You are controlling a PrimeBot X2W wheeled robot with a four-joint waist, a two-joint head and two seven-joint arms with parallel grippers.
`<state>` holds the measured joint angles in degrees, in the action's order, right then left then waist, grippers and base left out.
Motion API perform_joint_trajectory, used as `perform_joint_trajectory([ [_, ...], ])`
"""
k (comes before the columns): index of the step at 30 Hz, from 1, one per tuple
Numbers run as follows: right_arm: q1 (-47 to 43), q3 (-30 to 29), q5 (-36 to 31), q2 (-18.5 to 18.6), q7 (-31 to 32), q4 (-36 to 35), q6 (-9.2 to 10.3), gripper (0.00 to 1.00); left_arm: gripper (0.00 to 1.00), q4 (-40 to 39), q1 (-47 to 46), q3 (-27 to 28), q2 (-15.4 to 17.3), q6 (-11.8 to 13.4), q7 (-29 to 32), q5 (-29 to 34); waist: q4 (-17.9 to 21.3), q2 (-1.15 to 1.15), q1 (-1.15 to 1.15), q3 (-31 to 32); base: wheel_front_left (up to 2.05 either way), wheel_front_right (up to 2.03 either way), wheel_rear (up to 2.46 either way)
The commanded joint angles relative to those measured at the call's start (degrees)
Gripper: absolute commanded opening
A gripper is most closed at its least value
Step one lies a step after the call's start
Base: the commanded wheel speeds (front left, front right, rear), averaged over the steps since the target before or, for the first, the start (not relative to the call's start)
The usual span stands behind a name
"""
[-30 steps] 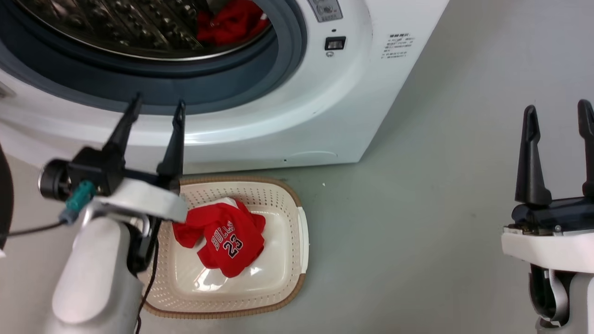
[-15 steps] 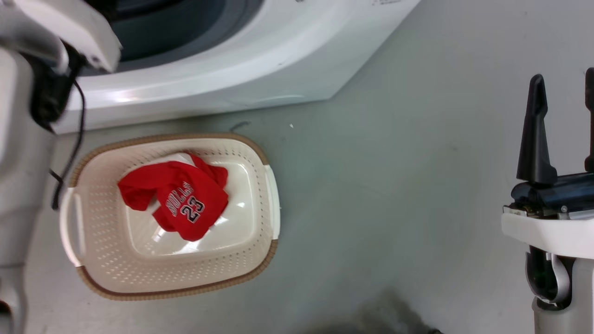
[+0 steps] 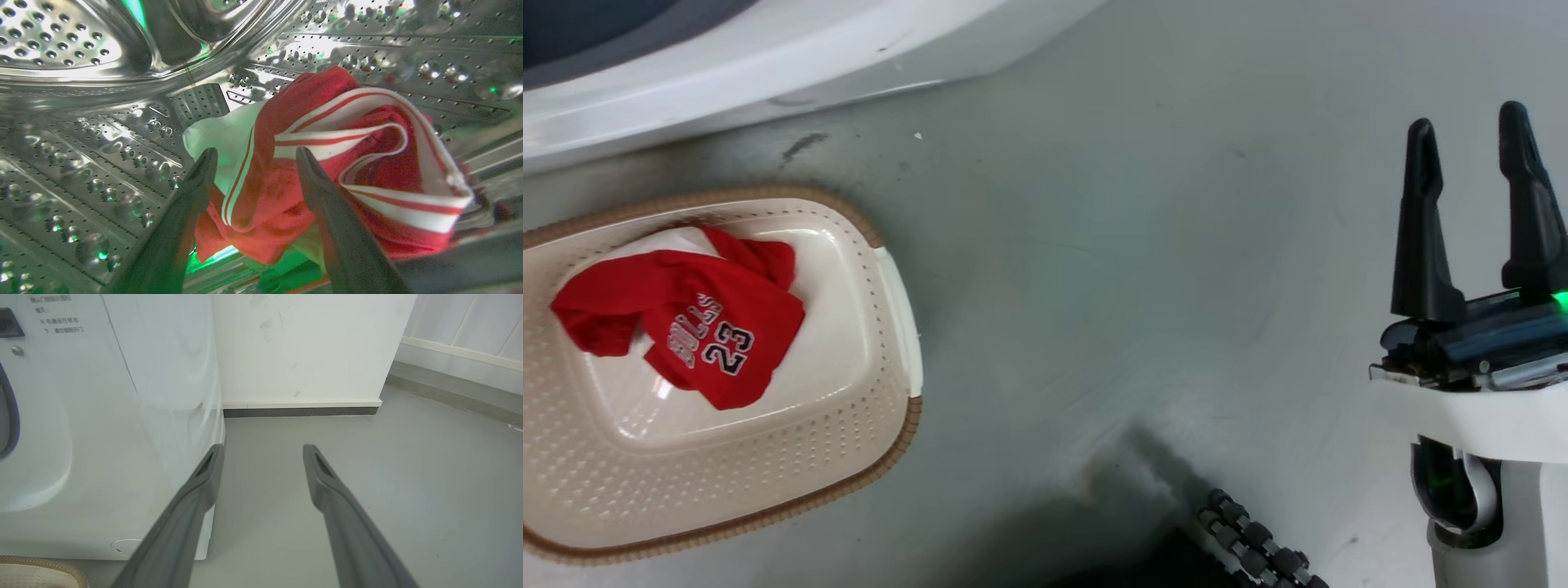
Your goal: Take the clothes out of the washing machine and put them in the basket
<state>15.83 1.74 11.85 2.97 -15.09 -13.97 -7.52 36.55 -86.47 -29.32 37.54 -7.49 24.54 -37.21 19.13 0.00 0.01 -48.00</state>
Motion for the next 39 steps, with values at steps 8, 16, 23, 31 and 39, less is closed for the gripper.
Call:
perform_joint_trajectory([
  [8, 0.12, 2.26, 2.26, -0.17, -0.13, -0.68, 0.06, 1.0, 1.0, 5.13, -7.02, -3.43, 2.23, 0.06, 9.76, -0.49, 4.18, 0.0, -0.01, -3.62, 0.0, 0.0, 0.0],
  [16, 0.16, 3.37, 3.67, -0.16, -0.13, -1.21, 0.06, 1.0, 1.0, 9.27, -9.35, -5.93, 3.41, 0.21, 14.13, 1.39, 6.02, 0.0, -0.01, -5.0, 0.0, 0.0, 0.0],
  [23, 0.2, 2.96, 4.33, -0.16, -0.12, -1.56, 0.06, 1.0, 1.0, 11.44, -8.51, -9.05, 3.49, 0.1, 15.5, 2.81, 6.09, 0.0, -0.01, -5.75, 0.0, 0.0, 0.0],
  [31, 0.21, 2.97, 4.24, -0.16, -0.12, -1.46, 0.06, 1.0, 0.0, 12.3, -9.43, -10.21, 3.8, 0.14, 13.71, 1.56, 5.85, 0.0, -0.01, -5.71, 0.0, 0.0, 0.0],
  [39, 1.01, 1.89, 3.15, -0.15, -0.12, -1.31, 0.06, 1.0, 0.0, 13.36, -10.12, -9.99, 3.07, 0.11, 3.63, 0.62, 4.46, 0.0, -0.01, -3.6, 0.0, 0.0, 0.0],
])
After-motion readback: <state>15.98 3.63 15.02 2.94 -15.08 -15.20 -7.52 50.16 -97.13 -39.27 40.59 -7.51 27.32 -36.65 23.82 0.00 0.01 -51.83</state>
